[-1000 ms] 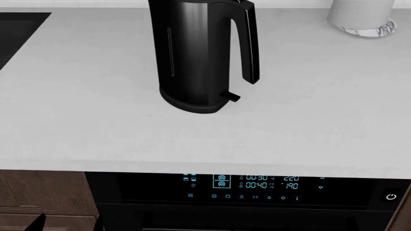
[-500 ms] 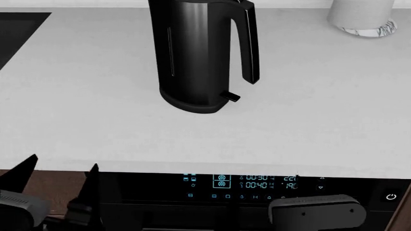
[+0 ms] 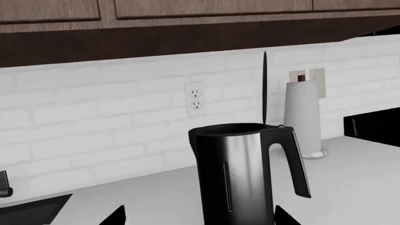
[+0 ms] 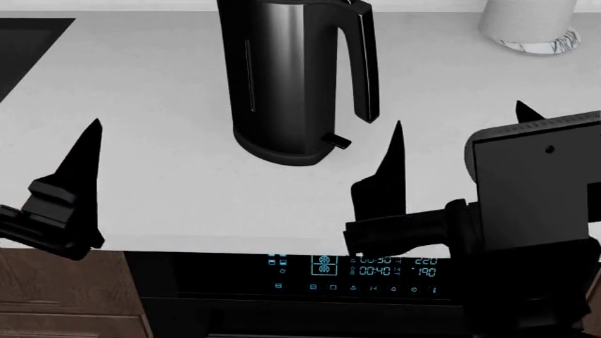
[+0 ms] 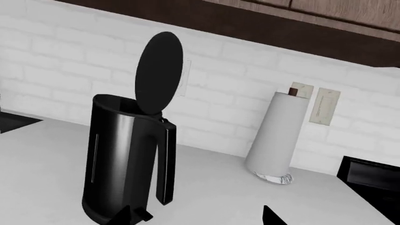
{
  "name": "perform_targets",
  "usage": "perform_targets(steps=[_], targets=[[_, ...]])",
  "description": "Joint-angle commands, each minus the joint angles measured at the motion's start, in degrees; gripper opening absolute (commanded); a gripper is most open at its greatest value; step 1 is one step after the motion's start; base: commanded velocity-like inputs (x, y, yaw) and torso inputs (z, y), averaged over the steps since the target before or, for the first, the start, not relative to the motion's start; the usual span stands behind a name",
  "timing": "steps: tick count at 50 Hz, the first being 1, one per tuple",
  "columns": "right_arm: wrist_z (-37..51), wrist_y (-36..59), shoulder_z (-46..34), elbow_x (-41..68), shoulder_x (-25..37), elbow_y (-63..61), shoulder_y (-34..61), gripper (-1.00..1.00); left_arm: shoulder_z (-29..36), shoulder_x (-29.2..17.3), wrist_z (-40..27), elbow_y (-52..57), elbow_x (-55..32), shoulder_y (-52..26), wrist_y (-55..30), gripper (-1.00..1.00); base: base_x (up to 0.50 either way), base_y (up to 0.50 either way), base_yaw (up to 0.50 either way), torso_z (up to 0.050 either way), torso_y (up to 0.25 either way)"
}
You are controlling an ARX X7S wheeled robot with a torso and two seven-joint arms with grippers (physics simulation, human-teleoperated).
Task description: Close the lid of the electric kettle.
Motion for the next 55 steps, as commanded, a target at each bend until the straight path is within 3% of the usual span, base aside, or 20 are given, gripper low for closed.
perform_targets(steps=[1, 14, 20, 24, 30, 55], targets=[[29.75, 4.59, 3.43, 39.08, 9.03, 3.96, 14.43, 1.0, -5.03, -1.68, -3.05, 2.33, -9.18, -10.9, -12.15, 1.0, 0.0, 0.0, 0.0, 0.0, 0.0], [30.68, 2.47, -0.26, 40.74, 12.23, 7.99, 20.1, 1.0, -8.75, 0.04, -9.09, -0.3, -21.17, -25.89, -25.08, 1.0, 0.0, 0.0, 0.0, 0.0, 0.0], [27.83, 2.21, -1.02, 37.57, 12.72, 8.75, 21.45, 1.0, -8.56, 0.3, -12.55, -1.46, -25.09, -29.51, -27.08, 1.0, 0.0, 0.0, 0.0, 0.0, 0.0], [28.74, 2.28, -2.79, 38.53, 13.61, 10.1, 24.65, 1.0, -7.63, -0.43, -18.56, -4.09, -32.22, -33.78, -27.94, 1.0, 0.0, 0.0, 0.0, 0.0, 0.0], [28.14, 2.14, -4.94, 37.98, 13.96, 11.24, 27.27, 1.0, -6.47, -1.99, -22.09, -4.95, -36.57, -34.61, -26.43, 1.0, 0.0, 0.0, 0.0, 0.0, 0.0], [26.13, -0.52, -7.18, 35.84, 15.93, 9.05, 27.44, 1.0, -3.49, -4.75, -23.94, -5.58, -38.84, -34.95, -22.48, 1.0, 0.0, 0.0, 0.0, 0.0, 0.0]])
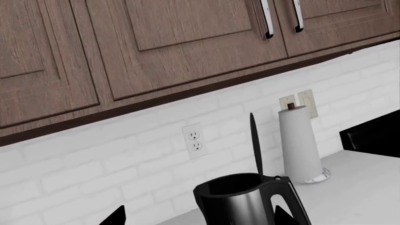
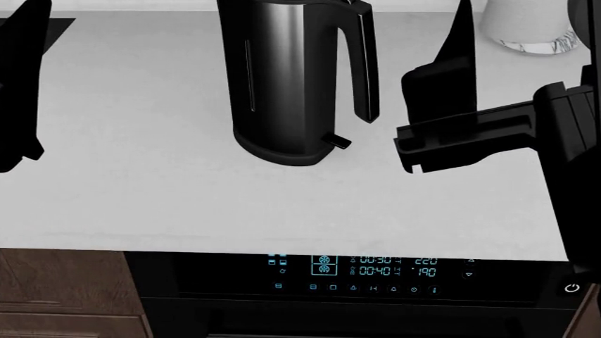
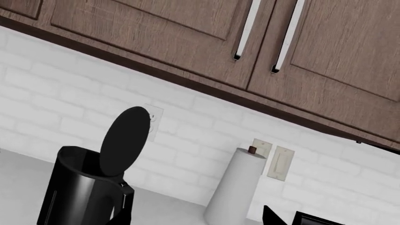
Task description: Close the lid of the electric kettle.
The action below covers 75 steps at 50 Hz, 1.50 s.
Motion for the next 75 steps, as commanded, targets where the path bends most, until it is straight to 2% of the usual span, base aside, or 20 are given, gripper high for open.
perform_targets(steps=[1, 51, 60, 63, 75], targets=[[-0.84, -1.01, -0.83, -0.93, 1.13, -1.06, 0.6, 1.0, 1.11, -1.16, -1.47, -0.48, -1.78, -0.85, 1.14, 1.0, 0.22, 0.0, 0.0, 0.0, 0.0], [0.48, -4.06, -4.92, -0.02, 3.27, -1.85, 2.12, 1.0, 4.0, -4.58, -5.43, -0.74, -6.81, -2.21, 5.34, 1.0, 0.35, 0.0, 0.0, 0.0, 0.0], [-0.39, -5.15, -4.55, -0.82, 3.62, -2.33, 0.91, 1.0, 4.28, -5.13, -5.78, -0.65, -7.16, -1.9, 6.07, 1.0, 0.04, 0.0, 0.0, 0.0, 0.0], [-1.68, -5.83, -4.22, -2.23, 3.44, -2.09, -0.41, 1.0, 4.12, -5.38, -5.59, -0.4, -6.93, -1.11, 6.47, 1.0, 0.0, 0.0, 0.0, 0.0, 0.0], [-17.99, -12.92, -6.42, -21.26, 3.79, 4.58, -6.54, 1.0, 4.73, -5.65, -5.25, -0.36, -6.4, -0.52, 7.45, 1.0, 0.0, 0.0, 0.0, 0.0, 0.0]])
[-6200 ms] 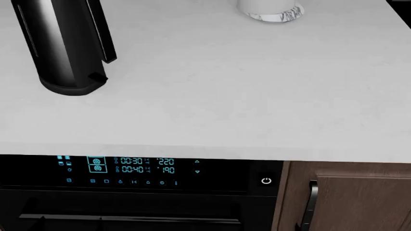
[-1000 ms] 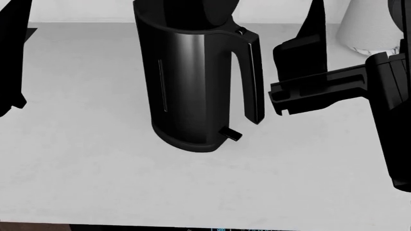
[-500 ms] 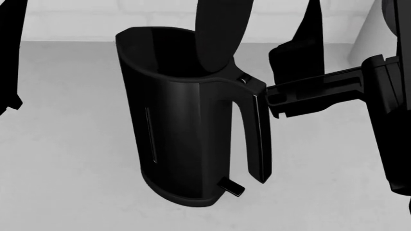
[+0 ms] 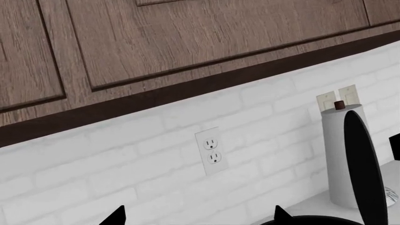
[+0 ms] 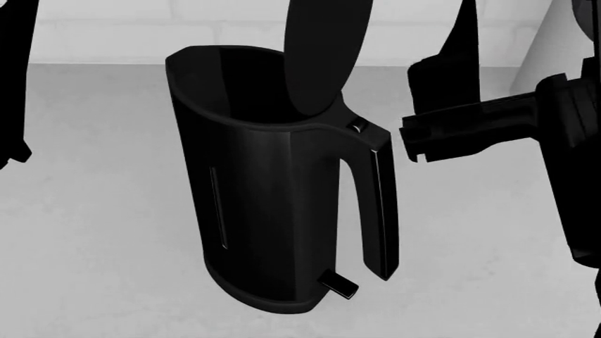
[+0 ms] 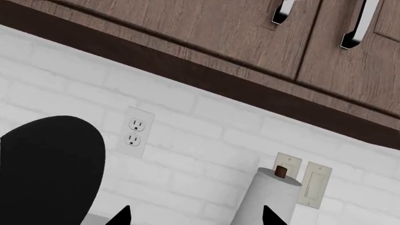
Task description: Close the lid of the electric kettle.
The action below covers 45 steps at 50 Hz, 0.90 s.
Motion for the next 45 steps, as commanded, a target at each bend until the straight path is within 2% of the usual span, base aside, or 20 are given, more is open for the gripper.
perform_targets(steps=[1, 8, 14, 30, 45], targets=[[-11.33, -5.68, -2.49, -13.52, 0.42, 5.32, -4.3, 1.0, 0.55, -0.32, 0.05, 0.13, 0.14, 0.52, 0.94, 1.0, 0.0, 0.0, 0.0, 0.0, 0.0], [-15.31, -8.62, -4.44, -18.15, 0.46, 9.29, -5.51, 1.0, 1.11, -0.33, 0.63, 0.26, 0.82, 0.9, 1.47, 1.0, 0.0, 0.0, 0.0, 0.0, 0.0], [-15.43, -8.09, -5.97, -18.63, -0.39, 10.41, -4.76, 1.0, 1.23, -0.62, 0.74, 0.41, 0.87, 1.32, 1.92, 1.0, 0.0, 0.0, 0.0, 0.0, 0.0], [-19.47, -6.47, -14.11, -23.08, -5.14, 16.59, 5.52, 1.0, 0.97, -1.88, 1.8, 0.79, 2.13, 3.04, 3.33, 1.0, 0.0, 0.0, 0.0, 0.0, 0.0], [-19.23, -5.23, -17.03, -22.98, -7.63, 17.55, 6.6, 1.0, 1.34, -2.45, 2.16, 1.12, 2.96, 3.89, 4.36, 1.0, 0.0, 0.0, 0.0, 0.0, 0.0]])
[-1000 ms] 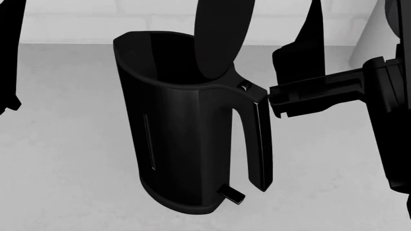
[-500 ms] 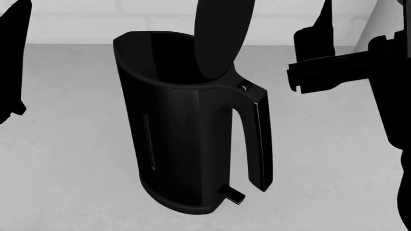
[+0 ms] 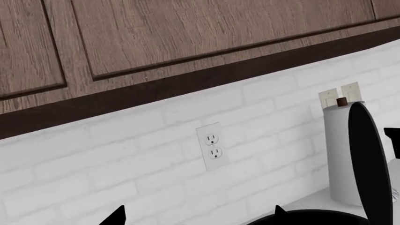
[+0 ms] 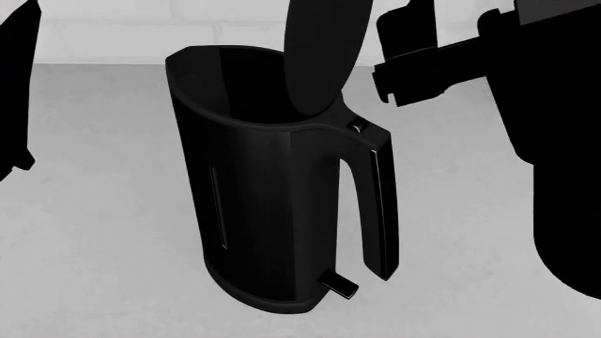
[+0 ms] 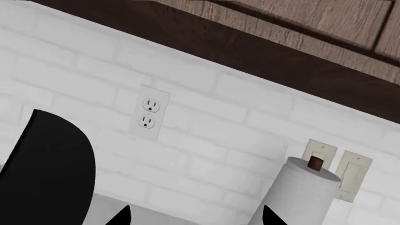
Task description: Close the lid of the electric kettle.
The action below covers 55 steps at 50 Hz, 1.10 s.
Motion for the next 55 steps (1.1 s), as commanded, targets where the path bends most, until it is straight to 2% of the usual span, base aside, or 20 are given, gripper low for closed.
perform_targets(steps=[1, 22, 43, 55], targets=[[-0.66, 0.63, -2.94, -0.89, -2.13, 1.55, 1.77, 1.0, -0.05, -0.64, -0.05, 0.29, 0.03, 0.83, 0.8, 1.0, 0.0, 0.0, 0.0, 0.0, 0.0], [-3.13, -0.64, -7.89, -4.32, -5.45, 6.1, 5.46, 1.0, 0.04, -1.74, 0.55, 0.61, 0.82, 2.68, 2.14, 1.0, 0.0, 0.0, 0.0, 0.0, 0.0], [-5.36, -1.93, -10.45, -5.56, -7.76, 12.45, 4.84, 1.0, 0.04, -2.79, 0.99, 1.29, 1.72, 3.73, 3.42, 1.0, 0.0, 0.0, 0.0, 0.0, 0.0], [-8.79, -4.65, -15.27, -9.46, -10.13, 17.28, 5.84, 1.0, -0.76, -3.8, 1.77, 1.76, 2.3, 5.51, 4.54, 1.0, 0.0, 0.0, 0.0, 0.0, 0.0]])
